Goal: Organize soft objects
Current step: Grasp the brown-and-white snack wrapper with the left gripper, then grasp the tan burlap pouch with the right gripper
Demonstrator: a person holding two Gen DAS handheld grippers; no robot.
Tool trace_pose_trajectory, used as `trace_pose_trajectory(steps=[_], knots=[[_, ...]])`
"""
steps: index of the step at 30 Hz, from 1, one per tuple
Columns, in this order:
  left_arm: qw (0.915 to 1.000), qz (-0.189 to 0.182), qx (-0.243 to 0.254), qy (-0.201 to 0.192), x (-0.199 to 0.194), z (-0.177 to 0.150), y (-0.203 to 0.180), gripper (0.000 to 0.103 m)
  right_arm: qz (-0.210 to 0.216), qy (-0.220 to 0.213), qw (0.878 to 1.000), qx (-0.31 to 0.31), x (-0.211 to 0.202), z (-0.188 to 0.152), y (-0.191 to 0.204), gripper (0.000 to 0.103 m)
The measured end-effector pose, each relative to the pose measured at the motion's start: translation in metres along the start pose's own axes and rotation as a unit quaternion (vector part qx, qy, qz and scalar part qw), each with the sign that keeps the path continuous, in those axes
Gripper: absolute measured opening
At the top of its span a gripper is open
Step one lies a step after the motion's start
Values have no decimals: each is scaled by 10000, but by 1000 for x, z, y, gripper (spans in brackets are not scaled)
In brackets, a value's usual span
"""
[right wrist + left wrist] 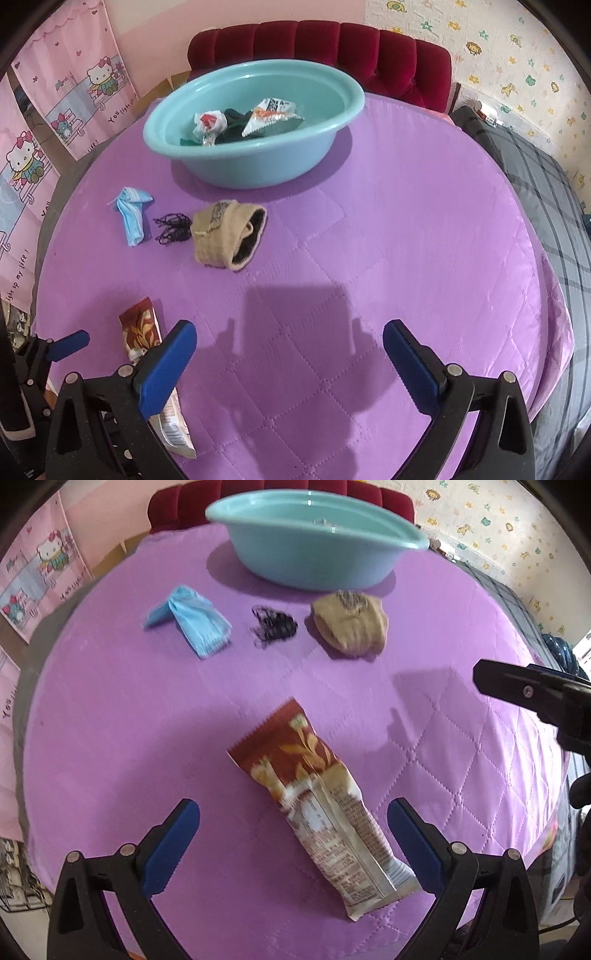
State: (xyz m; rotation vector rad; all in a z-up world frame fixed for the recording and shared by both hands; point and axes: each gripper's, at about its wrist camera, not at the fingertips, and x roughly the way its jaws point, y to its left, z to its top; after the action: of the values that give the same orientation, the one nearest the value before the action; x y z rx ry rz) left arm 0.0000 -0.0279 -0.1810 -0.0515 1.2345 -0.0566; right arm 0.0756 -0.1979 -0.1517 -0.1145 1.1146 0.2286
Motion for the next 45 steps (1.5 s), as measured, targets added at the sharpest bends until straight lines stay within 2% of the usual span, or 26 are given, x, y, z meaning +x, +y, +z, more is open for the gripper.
trace_pose_trajectory(steps=[3,5,7,10,13,16,20,29,37,40,45], knots=[[9998,-67,-9,167,9,-5,-6,102,-13,26,10000,9,3,-3,-5,103],[9997,-88,-3,233,13,-7,-8,99,-22,34,10000,35,4,-5,-8,103],[9997,-89,15,248,14,-8,-10,87,-14,45,10000,34,5,-6,-9,103],[9991,-288,44,298,16,-7,-14,69,-7,64,10000,16,6,-8,-11,103],[9988,-409,172,226,14,-8,-18,63,2,74,10000,14,6,-9,-12,103],[9984,-520,146,182,13,-10,-17,52,19,71,10000,19,6,-8,-13,103],[9980,-575,243,113,13,-9,-14,44,43,62,10000,17,6,-6,-14,103],[9978,-612,231,-77,5,9,-4,41,107,69,9999,-47,11,4,-7,103],[9980,-428,385,-266,1,31,1,41,277,136,9994,-142,24,17,7,103],[9976,-508,384,-283,3,39,6,41,356,159,9991,-178,30,22,14,103],[9978,-406,423,-323,5,47,13,42,480,213,9983,-252,41,35,26,103]])
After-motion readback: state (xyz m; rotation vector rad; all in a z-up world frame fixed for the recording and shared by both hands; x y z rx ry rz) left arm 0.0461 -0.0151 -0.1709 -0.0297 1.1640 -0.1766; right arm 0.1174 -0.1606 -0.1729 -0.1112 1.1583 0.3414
